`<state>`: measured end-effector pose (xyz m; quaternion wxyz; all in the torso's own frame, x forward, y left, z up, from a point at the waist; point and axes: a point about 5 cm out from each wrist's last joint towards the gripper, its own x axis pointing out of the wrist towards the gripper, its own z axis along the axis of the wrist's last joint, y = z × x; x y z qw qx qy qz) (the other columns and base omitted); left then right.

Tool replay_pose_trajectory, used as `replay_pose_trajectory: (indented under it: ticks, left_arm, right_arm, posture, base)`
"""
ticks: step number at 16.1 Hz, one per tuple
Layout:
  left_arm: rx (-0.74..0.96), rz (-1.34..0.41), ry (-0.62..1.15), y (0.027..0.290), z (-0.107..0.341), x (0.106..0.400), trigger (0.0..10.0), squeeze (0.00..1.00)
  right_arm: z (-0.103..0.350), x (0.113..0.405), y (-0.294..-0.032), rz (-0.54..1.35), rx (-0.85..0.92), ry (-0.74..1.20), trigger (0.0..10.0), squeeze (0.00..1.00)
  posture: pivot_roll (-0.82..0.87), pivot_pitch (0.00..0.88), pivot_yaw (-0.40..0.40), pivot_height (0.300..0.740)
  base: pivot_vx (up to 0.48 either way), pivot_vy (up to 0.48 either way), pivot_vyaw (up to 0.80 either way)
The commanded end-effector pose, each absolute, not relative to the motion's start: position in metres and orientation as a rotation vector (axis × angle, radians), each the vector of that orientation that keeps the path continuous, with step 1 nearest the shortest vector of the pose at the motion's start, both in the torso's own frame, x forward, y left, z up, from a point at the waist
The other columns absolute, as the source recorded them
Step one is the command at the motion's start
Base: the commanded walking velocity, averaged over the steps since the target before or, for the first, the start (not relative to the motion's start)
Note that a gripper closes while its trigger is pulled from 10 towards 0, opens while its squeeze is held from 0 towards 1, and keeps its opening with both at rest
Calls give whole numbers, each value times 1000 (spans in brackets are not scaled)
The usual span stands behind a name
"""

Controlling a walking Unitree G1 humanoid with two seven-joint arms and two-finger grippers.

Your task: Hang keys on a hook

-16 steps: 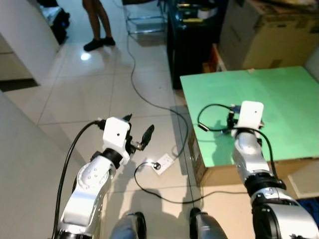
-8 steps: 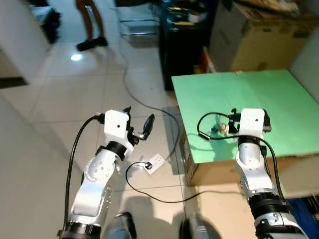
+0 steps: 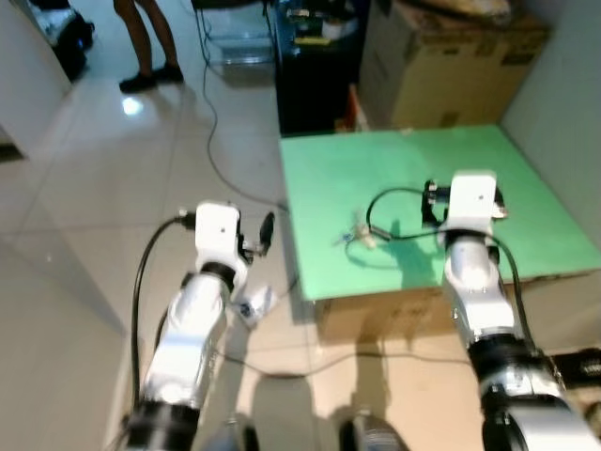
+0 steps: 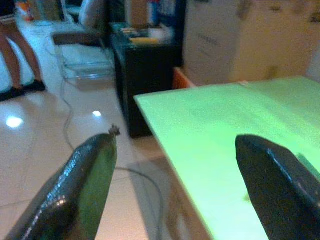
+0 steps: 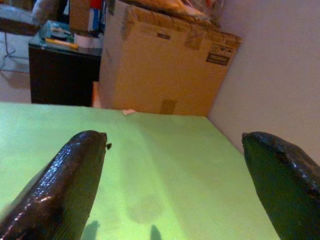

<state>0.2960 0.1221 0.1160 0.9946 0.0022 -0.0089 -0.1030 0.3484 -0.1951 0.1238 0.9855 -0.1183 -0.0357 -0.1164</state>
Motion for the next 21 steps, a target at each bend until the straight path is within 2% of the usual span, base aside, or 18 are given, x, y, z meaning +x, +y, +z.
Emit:
replay_pose_trajectory:
  ticks: [1,4,7,13,21]
  left_arm:
    - [33,-203,-38,122,118,294,10000,0]
    - [37,-209,-49,122,119,293,10000,0]
    - [26,-203,-43,121,118,292,10000,0]
    - [61,-278,-55,114,119,287,10000,0]
    - [75,-327,-68,115,122,284,10000,0]
  right_arm:
    - [114,346,-196,-229,-237,-18,10000,0]
    - [109,343,-194,-230,-226,-4,10000,0]
    - [105,343,-193,-223,-223,11,10000,0]
    - [98,341,-194,-257,-228,40,10000,0]
    - [91,342,-184,-228,-233,65,10000,0]
  posture:
    - [-117,108,-15,740]
    - [-116,115,-15,740]
    - [-119,119,-12,740]
    - [-115,141,2,740]
    - [-105,139,6,740]
  base:
    - [0,0,769]
    - [0,-284,679]
    - [286,-381,671]
    - [311,-361,0]
    - [0,-54,0]
